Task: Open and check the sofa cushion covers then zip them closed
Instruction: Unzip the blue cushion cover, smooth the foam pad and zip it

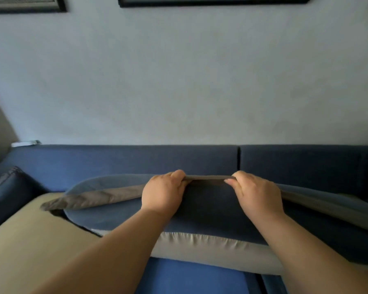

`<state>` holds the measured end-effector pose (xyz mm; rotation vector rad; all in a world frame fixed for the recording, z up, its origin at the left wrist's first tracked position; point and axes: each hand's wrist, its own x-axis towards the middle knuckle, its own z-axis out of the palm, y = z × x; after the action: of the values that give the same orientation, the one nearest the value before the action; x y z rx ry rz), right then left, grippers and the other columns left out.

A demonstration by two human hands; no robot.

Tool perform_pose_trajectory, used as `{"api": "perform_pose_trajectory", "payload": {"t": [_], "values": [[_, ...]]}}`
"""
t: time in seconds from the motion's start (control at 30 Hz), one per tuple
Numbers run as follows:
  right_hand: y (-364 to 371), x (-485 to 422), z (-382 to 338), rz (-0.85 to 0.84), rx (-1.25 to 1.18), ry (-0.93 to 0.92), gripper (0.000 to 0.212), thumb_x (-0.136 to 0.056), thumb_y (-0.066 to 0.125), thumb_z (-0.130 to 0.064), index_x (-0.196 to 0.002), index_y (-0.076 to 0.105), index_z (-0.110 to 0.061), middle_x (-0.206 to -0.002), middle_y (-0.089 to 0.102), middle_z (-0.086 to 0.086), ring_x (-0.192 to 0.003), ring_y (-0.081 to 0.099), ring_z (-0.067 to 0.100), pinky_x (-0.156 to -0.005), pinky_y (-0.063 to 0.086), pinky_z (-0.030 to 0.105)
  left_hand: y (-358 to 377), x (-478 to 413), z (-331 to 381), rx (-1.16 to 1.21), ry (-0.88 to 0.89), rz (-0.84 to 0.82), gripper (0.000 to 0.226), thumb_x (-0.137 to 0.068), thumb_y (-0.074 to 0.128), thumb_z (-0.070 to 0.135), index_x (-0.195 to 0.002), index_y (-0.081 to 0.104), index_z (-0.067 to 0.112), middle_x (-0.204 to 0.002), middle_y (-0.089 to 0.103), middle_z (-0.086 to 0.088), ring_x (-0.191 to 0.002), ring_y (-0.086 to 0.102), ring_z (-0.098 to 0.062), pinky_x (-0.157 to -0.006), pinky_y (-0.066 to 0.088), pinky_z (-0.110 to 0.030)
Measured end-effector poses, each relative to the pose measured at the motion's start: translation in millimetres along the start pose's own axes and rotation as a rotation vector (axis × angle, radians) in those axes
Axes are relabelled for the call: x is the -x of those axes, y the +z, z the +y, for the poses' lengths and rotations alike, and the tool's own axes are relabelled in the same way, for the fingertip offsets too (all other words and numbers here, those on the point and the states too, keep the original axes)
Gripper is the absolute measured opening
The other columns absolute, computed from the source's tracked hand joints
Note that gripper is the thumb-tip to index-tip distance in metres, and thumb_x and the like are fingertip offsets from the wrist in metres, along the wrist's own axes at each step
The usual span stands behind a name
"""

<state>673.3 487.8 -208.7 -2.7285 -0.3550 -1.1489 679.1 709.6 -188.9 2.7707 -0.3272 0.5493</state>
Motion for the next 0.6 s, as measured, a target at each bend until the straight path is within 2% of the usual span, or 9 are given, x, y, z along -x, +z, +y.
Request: {"api": "perform_pose_trajectory", "payload": {"t": [0.07,0.17,0.23,0.3,0.37,0.47,0.6], "values": [[-19,2,0,0.050,-0.003,-0.006,0.034,-0.086,0.057,-0.041,-0.069,0.061,-0.012,-0.048,0.050,-0.003,-0.036,0.048,0.020,-0.041,0.031,0.025,-14,10,8,0.005,0.016,0.043,0.026,-0.100,0.038,0.040,-0.091,0.053,0.020,-0.096,0.067,-0.002,-0.086,0.059,-0.029,-0.063,0.031,-0.032],[-52,-17,-3,0.021,0.045,0.002,0.045,-0.091,0.045,-0.050,-0.072,0.059,-0.012,-0.053,0.054,0.000,-0.045,0.053,0.026,-0.046,0.034,0.029,-40,6,20,0.032,0.022,0.122,0.027,-0.100,0.039,0.041,-0.089,0.053,0.021,-0.094,0.067,-0.003,-0.086,0.058,-0.031,-0.063,0.030,-0.033],[-71,-38,-3,-0.113,0.060,0.055,0.044,-0.095,0.043,-0.052,-0.073,0.054,-0.015,-0.061,0.055,0.000,-0.058,0.054,0.026,-0.052,0.037,0.034,-54,-5,26,0.049,0.011,0.119,0.028,-0.100,0.038,0.043,-0.084,0.049,0.022,-0.087,0.064,-0.004,-0.081,0.055,-0.030,-0.063,0.030,-0.033],[-79,-57,3,-0.225,0.017,0.118,0.046,-0.098,0.040,-0.053,-0.070,0.047,-0.017,-0.064,0.051,-0.002,-0.062,0.050,0.021,-0.053,0.033,0.035,-59,-20,29,0.047,-0.009,0.092,0.030,-0.100,0.037,0.045,-0.080,0.044,0.023,-0.078,0.055,-0.001,-0.074,0.050,-0.025,-0.061,0.033,-0.034],[-68,-68,8,-0.323,-0.002,0.163,0.046,-0.099,0.037,-0.054,-0.074,0.050,-0.018,-0.069,0.054,-0.002,-0.067,0.052,0.019,-0.056,0.037,0.035,-51,-34,27,0.051,-0.050,0.022,0.032,-0.099,0.038,0.045,-0.076,0.043,0.024,-0.074,0.051,0.004,-0.071,0.049,-0.022,-0.059,0.036,-0.034],[-22,-70,14,-0.475,0.016,0.201,0.043,-0.099,0.035,-0.056,-0.084,0.055,-0.021,-0.082,0.061,-0.001,-0.079,0.058,0.024,-0.065,0.042,0.037,-19,-50,14,0.052,-0.124,-0.110,0.032,-0.099,0.040,0.046,-0.077,0.047,0.023,-0.081,0.059,0.001,-0.072,0.053,-0.022,-0.061,0.041,-0.034],[37,-89,50,-0.455,-0.001,0.239,0.041,-0.099,0.034,-0.056,-0.087,0.055,-0.023,-0.083,0.062,-0.001,-0.079,0.058,0.024,-0.064,0.042,0.036,27,-102,9,0.032,-0.142,-0.173,0.032,-0.099,0.038,0.047,-0.083,0.052,0.022,-0.086,0.062,-0.001,-0.079,0.058,-0.027,-0.065,0.046,-0.035]]}}
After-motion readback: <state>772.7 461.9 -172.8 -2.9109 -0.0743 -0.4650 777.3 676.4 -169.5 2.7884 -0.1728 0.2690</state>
